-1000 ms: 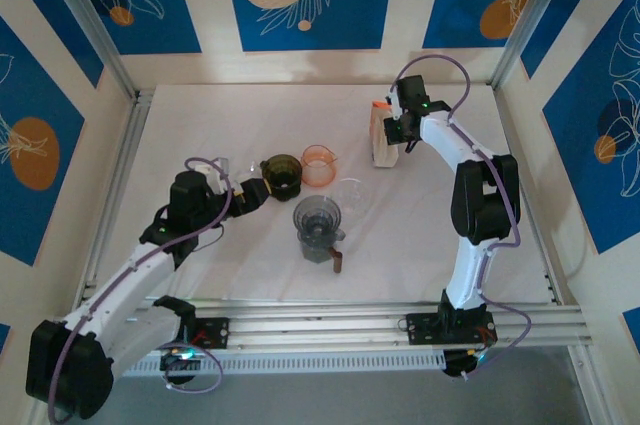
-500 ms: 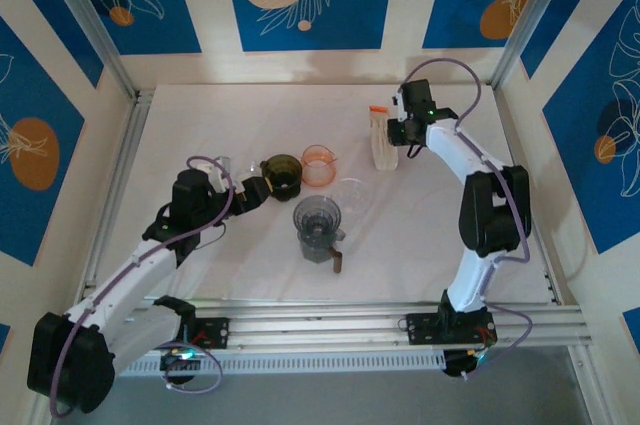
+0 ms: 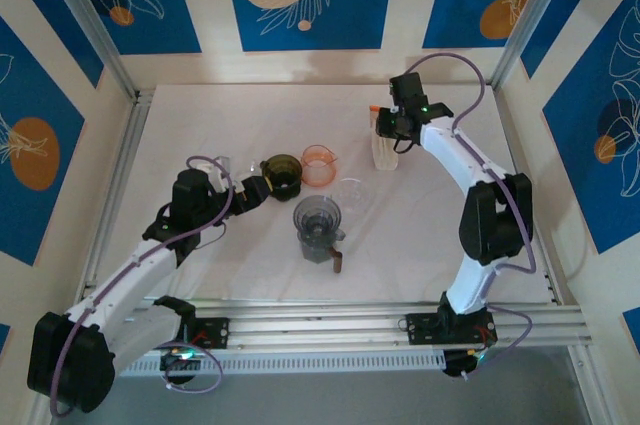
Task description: Place the coffee filter in the dripper
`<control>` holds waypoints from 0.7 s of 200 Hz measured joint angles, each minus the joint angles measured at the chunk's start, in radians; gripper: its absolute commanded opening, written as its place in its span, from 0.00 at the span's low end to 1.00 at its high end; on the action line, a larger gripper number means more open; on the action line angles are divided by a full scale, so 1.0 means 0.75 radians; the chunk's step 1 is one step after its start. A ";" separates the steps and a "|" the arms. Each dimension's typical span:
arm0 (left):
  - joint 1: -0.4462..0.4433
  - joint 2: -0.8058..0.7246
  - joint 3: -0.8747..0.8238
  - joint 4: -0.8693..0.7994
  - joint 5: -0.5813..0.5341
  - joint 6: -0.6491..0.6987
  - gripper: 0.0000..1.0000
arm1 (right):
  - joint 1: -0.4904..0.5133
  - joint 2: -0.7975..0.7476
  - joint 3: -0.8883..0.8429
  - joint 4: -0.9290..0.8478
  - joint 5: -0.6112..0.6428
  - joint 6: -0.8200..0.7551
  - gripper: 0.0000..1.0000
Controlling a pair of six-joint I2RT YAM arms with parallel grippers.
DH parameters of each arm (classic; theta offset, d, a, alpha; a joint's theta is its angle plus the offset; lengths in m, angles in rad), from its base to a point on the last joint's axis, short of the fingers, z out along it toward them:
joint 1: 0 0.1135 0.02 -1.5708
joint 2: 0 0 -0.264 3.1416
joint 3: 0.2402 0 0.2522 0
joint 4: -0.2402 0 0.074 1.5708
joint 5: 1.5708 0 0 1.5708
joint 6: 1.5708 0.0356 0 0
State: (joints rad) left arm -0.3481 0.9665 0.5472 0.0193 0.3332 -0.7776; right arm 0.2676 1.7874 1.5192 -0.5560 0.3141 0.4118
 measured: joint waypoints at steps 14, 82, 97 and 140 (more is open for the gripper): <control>0.000 0.000 0.000 -0.001 0.000 0.000 1.00 | 0.000 0.047 0.027 -0.022 0.005 0.049 0.25; 0.000 0.021 0.001 0.001 0.000 0.000 1.00 | 0.010 0.124 0.105 -0.058 0.066 0.160 0.25; 0.000 0.027 0.001 0.003 0.000 -0.001 1.00 | 0.010 0.136 0.122 -0.057 0.072 0.170 0.25; 0.000 0.032 0.001 0.005 0.000 -0.003 1.00 | 0.011 0.187 0.149 -0.056 0.075 0.188 0.24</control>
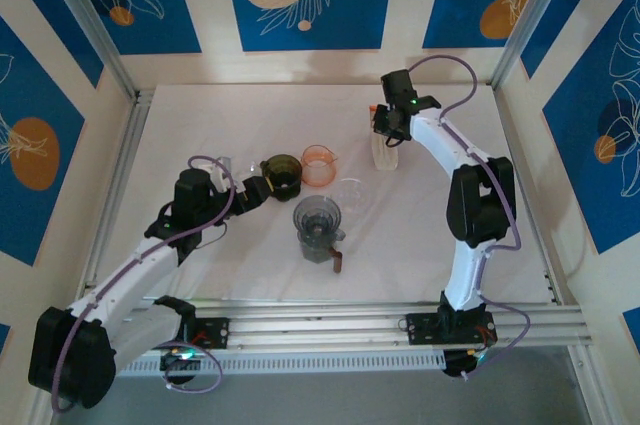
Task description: Place the coffee filter in the dripper
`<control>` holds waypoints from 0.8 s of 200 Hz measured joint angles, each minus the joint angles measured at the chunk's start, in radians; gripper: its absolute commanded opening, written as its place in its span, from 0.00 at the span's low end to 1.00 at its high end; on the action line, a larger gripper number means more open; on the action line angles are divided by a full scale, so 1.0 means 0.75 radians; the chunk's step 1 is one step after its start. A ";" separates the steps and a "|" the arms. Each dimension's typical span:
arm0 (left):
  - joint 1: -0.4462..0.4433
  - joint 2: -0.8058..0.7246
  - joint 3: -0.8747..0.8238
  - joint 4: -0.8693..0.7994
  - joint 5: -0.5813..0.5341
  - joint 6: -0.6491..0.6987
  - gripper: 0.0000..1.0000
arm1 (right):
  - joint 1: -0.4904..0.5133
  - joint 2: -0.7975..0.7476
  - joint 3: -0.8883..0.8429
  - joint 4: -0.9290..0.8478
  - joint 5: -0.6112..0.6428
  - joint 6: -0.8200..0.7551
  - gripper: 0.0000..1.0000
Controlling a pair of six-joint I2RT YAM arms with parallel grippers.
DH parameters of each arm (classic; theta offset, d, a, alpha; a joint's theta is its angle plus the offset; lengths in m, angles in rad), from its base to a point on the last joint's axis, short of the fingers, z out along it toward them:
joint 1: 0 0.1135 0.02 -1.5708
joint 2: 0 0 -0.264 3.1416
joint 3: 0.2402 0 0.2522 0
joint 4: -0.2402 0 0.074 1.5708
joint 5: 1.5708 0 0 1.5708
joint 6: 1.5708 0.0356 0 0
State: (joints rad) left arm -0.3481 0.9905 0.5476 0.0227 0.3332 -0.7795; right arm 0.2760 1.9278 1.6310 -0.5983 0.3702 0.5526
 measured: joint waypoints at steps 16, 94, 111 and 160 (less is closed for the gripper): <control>0.000 0.000 0.000 0.000 0.000 0.000 1.00 | 0.003 0.010 0.000 -0.003 0.009 0.001 0.24; 0.000 0.000 0.000 0.000 0.001 -0.001 1.00 | 0.005 0.035 0.049 -0.026 0.038 0.033 0.24; 0.000 0.000 0.000 0.000 0.001 -0.001 1.00 | 0.005 0.050 0.061 -0.026 0.045 0.036 0.24; 0.000 0.000 0.000 0.000 0.001 -0.001 1.00 | 0.005 0.090 0.084 -0.042 0.061 0.047 0.21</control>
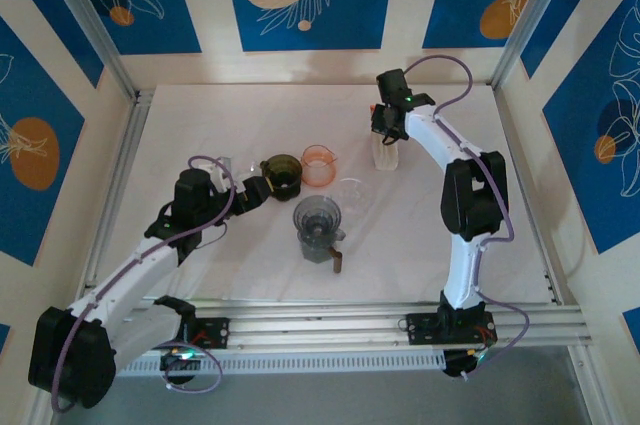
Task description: Place the coffee filter in the dripper
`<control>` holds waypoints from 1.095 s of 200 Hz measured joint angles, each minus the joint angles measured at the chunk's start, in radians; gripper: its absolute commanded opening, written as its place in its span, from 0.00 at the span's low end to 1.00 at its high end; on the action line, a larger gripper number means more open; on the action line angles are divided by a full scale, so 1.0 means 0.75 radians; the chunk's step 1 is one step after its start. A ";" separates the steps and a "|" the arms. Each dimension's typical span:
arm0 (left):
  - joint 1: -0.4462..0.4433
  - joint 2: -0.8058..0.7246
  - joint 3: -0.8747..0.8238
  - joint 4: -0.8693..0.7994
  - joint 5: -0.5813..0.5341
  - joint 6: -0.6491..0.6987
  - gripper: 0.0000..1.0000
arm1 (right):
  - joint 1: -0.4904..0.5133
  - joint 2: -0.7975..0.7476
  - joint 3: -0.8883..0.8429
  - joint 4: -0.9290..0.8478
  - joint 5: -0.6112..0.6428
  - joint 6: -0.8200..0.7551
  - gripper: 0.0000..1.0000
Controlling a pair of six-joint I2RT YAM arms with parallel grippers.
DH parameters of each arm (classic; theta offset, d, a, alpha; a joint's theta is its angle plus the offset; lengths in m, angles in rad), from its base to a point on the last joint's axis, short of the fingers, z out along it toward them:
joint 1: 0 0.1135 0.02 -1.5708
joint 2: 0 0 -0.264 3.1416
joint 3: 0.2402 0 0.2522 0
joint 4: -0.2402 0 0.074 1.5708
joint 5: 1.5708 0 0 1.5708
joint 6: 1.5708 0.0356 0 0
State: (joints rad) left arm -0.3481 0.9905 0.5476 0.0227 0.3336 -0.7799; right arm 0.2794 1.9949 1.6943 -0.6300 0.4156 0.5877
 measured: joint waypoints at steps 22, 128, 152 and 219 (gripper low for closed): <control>0.000 0.001 0.000 0.000 0.001 0.000 1.00 | 0.000 0.007 0.002 -0.006 0.005 0.004 0.18; 0.000 0.003 0.000 0.000 0.001 0.000 1.00 | 0.001 -0.001 -0.005 -0.010 0.036 -0.004 0.00; 0.000 0.003 0.000 0.001 0.000 -0.001 1.00 | 0.001 -0.031 -0.027 -0.005 0.036 -0.011 0.00; 0.000 0.018 -0.001 0.006 0.005 -0.002 1.00 | 0.004 -0.117 -0.076 0.020 0.035 -0.032 0.00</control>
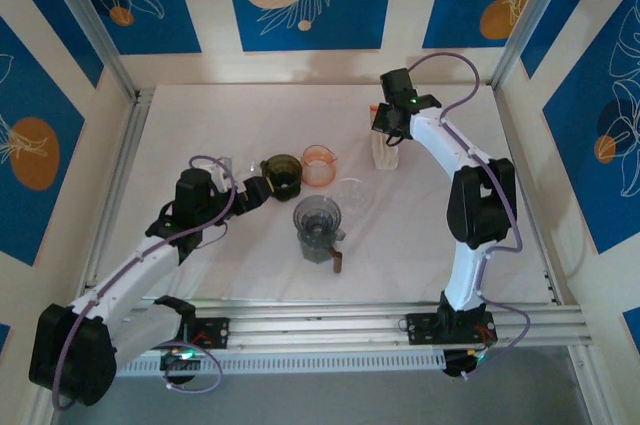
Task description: Place the coffee filter in the dripper
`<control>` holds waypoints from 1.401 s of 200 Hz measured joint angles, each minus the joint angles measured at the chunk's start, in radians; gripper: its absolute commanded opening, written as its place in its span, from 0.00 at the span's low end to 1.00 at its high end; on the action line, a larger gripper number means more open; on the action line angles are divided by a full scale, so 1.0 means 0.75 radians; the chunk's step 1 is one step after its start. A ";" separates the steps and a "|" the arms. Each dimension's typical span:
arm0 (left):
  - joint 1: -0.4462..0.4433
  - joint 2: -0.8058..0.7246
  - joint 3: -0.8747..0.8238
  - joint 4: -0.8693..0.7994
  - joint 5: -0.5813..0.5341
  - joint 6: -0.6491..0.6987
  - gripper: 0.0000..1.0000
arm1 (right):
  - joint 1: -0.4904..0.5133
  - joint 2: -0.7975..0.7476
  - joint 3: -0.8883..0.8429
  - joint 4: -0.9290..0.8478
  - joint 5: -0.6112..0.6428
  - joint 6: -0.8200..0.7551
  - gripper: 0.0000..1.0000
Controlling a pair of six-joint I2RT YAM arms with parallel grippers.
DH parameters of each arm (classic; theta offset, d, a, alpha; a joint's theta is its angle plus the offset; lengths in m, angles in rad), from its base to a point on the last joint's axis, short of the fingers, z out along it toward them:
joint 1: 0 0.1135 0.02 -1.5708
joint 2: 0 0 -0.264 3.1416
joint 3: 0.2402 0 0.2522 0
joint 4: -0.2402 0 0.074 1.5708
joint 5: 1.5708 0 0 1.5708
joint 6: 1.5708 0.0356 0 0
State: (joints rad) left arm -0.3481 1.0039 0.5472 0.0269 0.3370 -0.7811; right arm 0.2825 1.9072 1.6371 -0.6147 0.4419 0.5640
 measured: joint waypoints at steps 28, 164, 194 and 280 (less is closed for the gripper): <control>0.000 -0.001 0.000 0.005 0.005 -0.005 1.00 | 0.007 -0.047 -0.030 0.003 0.002 -0.018 0.00; 0.000 0.022 0.002 0.019 0.035 -0.041 0.99 | -0.002 -0.476 -0.325 0.001 0.040 -0.077 0.00; 0.000 0.026 0.002 0.020 0.041 -0.045 0.99 | -0.004 -0.539 -0.352 -0.009 0.041 -0.099 0.00; 0.000 0.043 0.087 0.009 0.064 -0.064 0.99 | 0.021 -0.828 -0.353 -0.061 -0.031 -0.131 0.00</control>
State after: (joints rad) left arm -0.3481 1.0363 0.6125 0.0338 0.3851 -0.8288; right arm 0.2981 1.2861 1.3724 -0.6601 0.4191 0.4656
